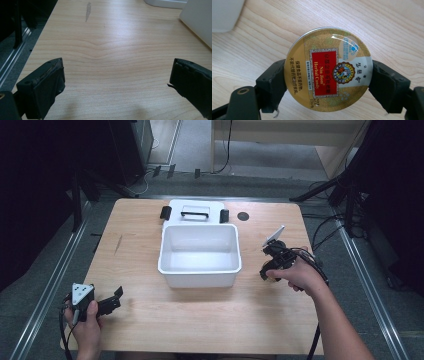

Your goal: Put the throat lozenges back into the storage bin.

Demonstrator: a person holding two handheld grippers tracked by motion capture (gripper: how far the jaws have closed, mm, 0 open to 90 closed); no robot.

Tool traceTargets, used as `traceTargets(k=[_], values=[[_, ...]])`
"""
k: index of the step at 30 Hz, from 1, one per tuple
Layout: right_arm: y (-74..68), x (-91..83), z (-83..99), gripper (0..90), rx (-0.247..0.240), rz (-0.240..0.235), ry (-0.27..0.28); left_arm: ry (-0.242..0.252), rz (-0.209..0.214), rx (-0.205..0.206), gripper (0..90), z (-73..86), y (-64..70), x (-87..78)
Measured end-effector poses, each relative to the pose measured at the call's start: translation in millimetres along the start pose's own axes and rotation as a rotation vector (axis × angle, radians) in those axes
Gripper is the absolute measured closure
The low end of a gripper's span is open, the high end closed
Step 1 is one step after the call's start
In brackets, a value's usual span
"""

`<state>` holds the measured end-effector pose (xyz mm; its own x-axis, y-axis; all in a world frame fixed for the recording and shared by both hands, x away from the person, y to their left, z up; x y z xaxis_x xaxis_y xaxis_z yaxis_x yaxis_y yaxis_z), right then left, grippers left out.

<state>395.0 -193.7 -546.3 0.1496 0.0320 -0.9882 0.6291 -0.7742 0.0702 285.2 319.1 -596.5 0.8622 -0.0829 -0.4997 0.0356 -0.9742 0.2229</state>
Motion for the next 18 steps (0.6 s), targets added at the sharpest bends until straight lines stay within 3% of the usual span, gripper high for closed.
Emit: traceTargets(k=[18], values=[[-9.1,-34.7,-26.8,20.8,-0.055,0.017,0.045,-0.001,0.002,-0.008,0.1,0.0,-0.4,0.3]])
Point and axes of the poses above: each handheld gripper's, and its own axes: x roughly forward along the jaws, z roughly out of its underside, y roughly to its right, the point moved 9 cm from there along x, roughly forward along the jaws, and after that the axes turned 8 degrees about -x, right-handed, at the moved point
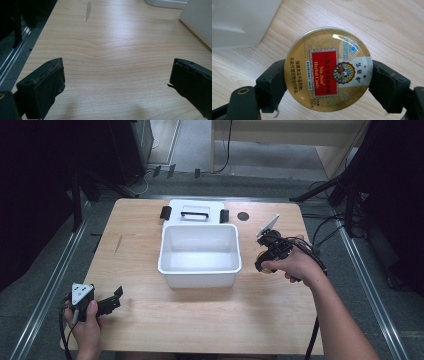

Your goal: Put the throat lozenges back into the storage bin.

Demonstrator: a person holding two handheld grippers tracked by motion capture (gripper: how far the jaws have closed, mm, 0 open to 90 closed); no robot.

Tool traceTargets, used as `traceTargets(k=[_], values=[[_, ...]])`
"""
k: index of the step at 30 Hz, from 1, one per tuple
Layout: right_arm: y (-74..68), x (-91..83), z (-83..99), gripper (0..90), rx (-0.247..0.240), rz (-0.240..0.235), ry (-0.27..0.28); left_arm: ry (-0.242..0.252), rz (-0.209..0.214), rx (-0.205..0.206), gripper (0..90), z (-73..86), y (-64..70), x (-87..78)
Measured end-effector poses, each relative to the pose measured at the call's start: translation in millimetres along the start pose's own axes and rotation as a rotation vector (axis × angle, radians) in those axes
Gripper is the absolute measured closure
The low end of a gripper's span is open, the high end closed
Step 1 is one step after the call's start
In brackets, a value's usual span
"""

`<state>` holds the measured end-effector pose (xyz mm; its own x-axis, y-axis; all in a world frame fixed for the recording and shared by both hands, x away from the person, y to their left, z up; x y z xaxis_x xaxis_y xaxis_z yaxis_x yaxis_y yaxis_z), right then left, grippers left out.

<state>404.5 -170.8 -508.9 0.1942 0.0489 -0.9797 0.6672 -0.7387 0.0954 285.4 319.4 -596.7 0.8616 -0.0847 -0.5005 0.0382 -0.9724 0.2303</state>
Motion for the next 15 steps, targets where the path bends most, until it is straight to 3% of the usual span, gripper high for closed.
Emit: traceTargets(k=[15], values=[[-3.9,-39.5,-27.2,20.8,-0.034,0.007,0.034,-0.004,0.002,0.000,0.1,0.1,-0.3,0.1]])
Point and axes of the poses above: each handheld gripper's, and its own axes: x roughly forward along the jaws, z roughly out of its underside, y roughly to its right, the point moved 9 cm from there along x, roughly forward along the jaws, and after that the axes turned 8 degrees about -x, right-handed, at the moved point
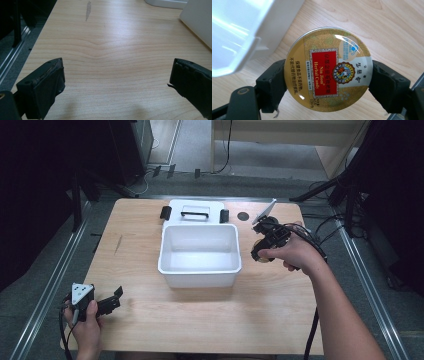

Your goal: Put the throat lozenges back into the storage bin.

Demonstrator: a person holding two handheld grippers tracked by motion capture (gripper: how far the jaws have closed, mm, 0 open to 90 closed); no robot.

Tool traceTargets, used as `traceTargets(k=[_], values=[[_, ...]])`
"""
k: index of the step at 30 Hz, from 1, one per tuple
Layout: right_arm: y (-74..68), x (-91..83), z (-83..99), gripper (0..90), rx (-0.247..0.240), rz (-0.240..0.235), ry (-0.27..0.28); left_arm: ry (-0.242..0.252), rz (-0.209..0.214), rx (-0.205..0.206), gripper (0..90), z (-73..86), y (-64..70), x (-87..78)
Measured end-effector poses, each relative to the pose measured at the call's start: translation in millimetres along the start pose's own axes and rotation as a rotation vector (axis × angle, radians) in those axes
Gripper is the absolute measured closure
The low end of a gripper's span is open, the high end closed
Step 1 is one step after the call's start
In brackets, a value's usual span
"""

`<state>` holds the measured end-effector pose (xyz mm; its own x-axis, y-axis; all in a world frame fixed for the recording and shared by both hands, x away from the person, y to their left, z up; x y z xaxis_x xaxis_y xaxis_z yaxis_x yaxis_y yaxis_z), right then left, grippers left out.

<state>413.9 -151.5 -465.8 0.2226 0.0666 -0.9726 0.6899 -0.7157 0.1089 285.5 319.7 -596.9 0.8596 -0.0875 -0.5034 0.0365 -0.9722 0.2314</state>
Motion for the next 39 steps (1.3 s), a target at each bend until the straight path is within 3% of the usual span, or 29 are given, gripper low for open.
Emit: traceTargets(k=[19,32,39], values=[[-20.9,-23.7,-33.0,20.8,-0.082,-0.015,0.020,-0.004,0.004,-0.009,0.1,0.0,-0.2,0.3],[-38.0,-24.8,-49.0,20.8,-0.135,-0.038,0.037,-0.005,0.006,-0.010,0.1,-0.1,-0.5,0.6],[-48.8,-18.3,-58.8,20.8,-0.202,-0.039,0.043,-0.003,0.011,-0.016,0.1,-0.3,-0.7,0.6]])
Point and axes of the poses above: each handheld gripper's, and its own axes: x roughly forward along the jaws, z roughly out of its underside, y roughly to its right, the point moved 9 cm from there along x, roughly forward along the jaws, and after that the axes turned 8 degrees about -x, right-handed, at the moved point
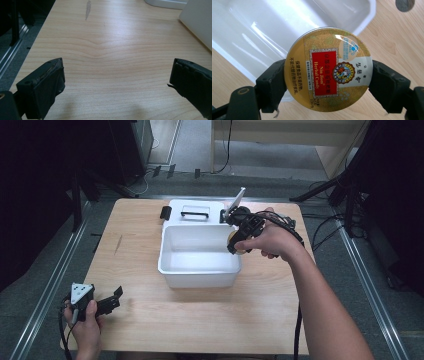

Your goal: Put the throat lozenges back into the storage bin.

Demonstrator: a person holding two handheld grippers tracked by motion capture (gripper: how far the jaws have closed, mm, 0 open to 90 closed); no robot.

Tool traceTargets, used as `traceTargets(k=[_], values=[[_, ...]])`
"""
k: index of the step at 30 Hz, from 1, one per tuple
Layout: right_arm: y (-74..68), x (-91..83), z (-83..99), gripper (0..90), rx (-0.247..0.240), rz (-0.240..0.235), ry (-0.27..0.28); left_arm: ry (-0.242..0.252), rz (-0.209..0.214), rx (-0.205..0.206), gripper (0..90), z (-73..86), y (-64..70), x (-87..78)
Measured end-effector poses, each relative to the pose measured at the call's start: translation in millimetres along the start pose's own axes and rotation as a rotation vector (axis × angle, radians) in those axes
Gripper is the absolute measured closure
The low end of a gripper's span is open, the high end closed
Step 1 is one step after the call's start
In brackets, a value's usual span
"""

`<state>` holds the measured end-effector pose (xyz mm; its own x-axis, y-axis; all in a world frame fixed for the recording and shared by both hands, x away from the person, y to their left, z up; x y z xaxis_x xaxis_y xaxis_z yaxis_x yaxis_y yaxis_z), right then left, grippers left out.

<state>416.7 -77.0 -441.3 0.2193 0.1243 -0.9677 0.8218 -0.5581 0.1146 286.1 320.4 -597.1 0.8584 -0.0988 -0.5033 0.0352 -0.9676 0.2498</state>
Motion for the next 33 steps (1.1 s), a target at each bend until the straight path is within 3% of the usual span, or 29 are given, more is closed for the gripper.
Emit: traceTargets(k=[12,33], values=[[-14.6,16.8,-18.0,20.7,-0.126,-0.013,0.003,-0.001,0.003,-0.005,0.1,0.0,-0.1,0.1],[-18.7,42.3,-23.7,20.6,-0.247,-0.029,0.005,0.001,0.004,-0.010,0.1,-0.2,-0.4,0.4]])
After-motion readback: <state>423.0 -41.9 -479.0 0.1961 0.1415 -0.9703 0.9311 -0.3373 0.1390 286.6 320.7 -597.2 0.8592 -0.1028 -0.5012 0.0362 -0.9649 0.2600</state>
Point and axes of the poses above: each handheld gripper's, and its own axes: x roughly forward along the jaws, z roughly out of its underside, y roughly to its right, the point moved 9 cm from there along x, roughly forward along the jaws, and after that the axes turned 8 degrees about -x, right-handed, at the moved point
